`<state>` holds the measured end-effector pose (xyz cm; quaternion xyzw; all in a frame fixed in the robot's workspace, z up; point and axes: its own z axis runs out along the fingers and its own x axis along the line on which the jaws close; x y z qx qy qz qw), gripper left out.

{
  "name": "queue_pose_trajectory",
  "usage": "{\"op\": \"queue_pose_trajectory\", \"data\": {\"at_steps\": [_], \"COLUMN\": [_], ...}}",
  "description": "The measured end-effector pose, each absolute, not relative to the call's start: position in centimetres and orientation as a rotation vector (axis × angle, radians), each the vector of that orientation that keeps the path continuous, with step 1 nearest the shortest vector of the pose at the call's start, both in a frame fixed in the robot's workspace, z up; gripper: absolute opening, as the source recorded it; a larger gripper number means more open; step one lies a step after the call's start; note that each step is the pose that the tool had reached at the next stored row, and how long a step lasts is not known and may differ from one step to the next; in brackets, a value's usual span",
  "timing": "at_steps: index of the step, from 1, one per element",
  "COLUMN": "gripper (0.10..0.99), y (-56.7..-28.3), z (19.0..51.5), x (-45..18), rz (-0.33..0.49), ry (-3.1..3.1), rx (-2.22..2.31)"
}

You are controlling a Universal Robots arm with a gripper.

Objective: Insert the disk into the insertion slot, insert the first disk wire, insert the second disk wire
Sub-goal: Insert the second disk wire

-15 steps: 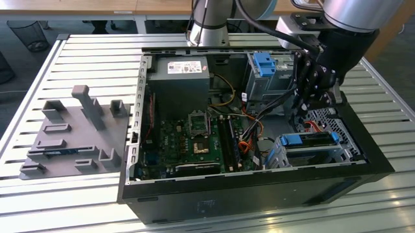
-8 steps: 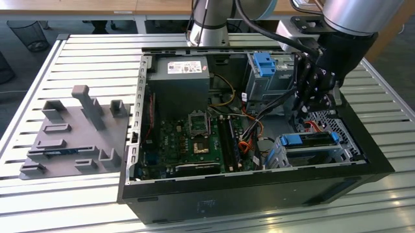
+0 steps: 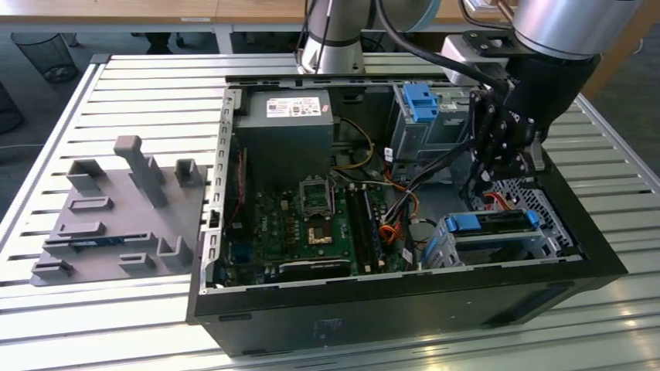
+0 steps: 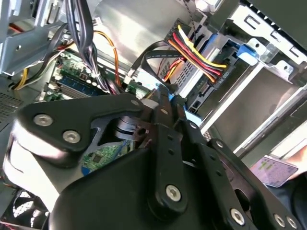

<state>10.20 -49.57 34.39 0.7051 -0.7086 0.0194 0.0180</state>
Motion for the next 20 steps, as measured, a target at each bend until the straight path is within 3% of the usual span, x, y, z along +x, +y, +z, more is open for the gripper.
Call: {"op": "queue_pose_trajectory", "data": {"at_steps": [2,20], "gripper": [0.149,0.149], "y": [-49.5,-51.2], "z": [34.3,34.1], "x": [10.3,10.5], "rz": [0.068,-0.022], "ry": [-2.198,-2.239], "rx": [2.186,2.227]}}
